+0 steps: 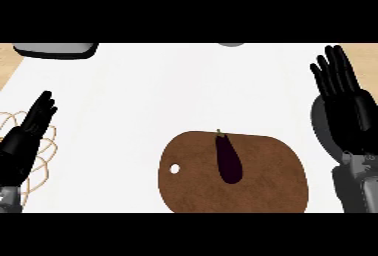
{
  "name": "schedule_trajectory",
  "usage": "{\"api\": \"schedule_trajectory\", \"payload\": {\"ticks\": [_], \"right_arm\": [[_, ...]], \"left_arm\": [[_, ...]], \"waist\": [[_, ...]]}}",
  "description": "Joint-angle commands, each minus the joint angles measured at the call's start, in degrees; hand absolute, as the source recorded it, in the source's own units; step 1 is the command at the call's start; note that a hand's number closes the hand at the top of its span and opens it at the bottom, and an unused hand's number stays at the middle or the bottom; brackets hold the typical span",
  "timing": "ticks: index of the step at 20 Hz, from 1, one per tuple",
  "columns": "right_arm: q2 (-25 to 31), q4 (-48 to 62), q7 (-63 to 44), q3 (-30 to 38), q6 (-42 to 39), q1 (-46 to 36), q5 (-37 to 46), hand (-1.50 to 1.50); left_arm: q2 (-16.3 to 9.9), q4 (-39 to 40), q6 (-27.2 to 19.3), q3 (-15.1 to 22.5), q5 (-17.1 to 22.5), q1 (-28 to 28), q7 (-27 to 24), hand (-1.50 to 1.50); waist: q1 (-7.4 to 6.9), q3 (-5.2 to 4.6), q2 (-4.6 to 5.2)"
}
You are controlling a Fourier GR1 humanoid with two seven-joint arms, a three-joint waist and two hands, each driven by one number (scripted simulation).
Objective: Pick the eggplant from the cutting board and place it in the pan
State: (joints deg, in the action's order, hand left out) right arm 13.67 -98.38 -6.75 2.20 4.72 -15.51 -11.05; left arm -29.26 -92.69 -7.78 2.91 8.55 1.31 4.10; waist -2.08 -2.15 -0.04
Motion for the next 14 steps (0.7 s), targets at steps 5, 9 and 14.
{"api": "schedule_trajectory", "payload": {"ticks": [5, 9, 14], "right_arm": [[0.99, 10.53, -3.31, -18.8, -25.22, -3.18, -5.44, 1.5], [5.94, 17.65, 13.53, -20.01, -28.38, -3.37, 8.36, -1.5], [15.93, 20.55, 25.74, -12.01, -29.04, -7.19, 12.82, -1.5]], "left_arm": [[5.19, 0.25, -1.55, 1.06, 1.12, 6.12, -1.62, 0.0], [8.74, 4.17, -3.46, 1.27, 1.85, 9.76, 0.77, 0.0], [11.26, 7.81, -4.91, 1.88, 0.26, 10.63, -0.78, 0.0]], "waist": [[-3.0, 2.13, 2.16], [1.16, 2.28, 0.97], [2.04, 2.22, 0.55]]}}
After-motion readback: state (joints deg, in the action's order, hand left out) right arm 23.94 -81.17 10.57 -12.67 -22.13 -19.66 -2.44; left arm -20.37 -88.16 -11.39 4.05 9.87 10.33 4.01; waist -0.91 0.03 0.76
